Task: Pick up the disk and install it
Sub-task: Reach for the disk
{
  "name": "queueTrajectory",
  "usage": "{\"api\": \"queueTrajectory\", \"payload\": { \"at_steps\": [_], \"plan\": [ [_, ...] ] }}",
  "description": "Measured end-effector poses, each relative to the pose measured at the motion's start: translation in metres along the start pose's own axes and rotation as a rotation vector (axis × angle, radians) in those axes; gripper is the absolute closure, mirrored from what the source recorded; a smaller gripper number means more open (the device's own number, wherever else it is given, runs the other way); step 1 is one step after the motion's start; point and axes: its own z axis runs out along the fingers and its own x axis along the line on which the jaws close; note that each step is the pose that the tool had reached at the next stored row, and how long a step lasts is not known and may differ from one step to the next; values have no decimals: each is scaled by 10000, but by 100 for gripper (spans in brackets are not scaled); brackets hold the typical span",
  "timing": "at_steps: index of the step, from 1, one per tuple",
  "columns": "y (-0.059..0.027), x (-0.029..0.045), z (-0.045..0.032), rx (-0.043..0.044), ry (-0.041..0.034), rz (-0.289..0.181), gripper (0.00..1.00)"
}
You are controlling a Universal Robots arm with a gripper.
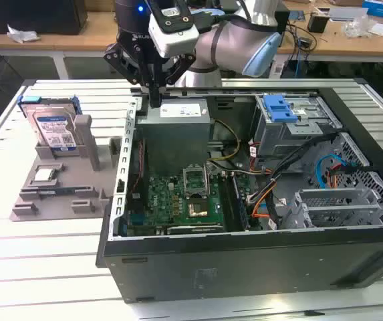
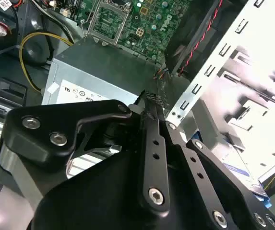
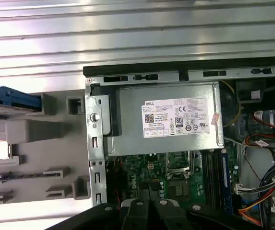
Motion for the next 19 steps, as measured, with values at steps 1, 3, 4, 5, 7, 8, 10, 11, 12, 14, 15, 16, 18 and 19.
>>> {"api": "queueTrajectory", "payload": {
  "at_steps": [1, 3, 4, 5, 7, 8, 10, 11, 12, 14, 15, 16, 18, 19],
  "plan": [
    [-2, 28, -1, 0, 0, 0, 89],
    [-9, 112, -3, 1, 0, -1, 89],
    [-12, 152, -4, 0, 0, -2, 89],
    [-14, 184, -5, 1, 0, -1, 89],
    [-17, 222, -6, 0, 0, 0, 89],
    [-19, 248, -7, 1, 0, -1, 89],
    [-22, 292, -8, 0, 0, -1, 89],
    [-23, 307, -9, 1, 0, -1, 89],
    [-25, 335, -9, 1, 0, -1, 89],
    [-30, 402, -11, 0, 0, -1, 89],
    [-31, 413, -11, 0, 0, 0, 89],
    [-33, 433, -12, 1, 0, -1, 89],
    [-35, 467, -13, 0, 0, -1, 89],
    [-36, 476, -13, 0, 0, -1, 89]
  ]
}}
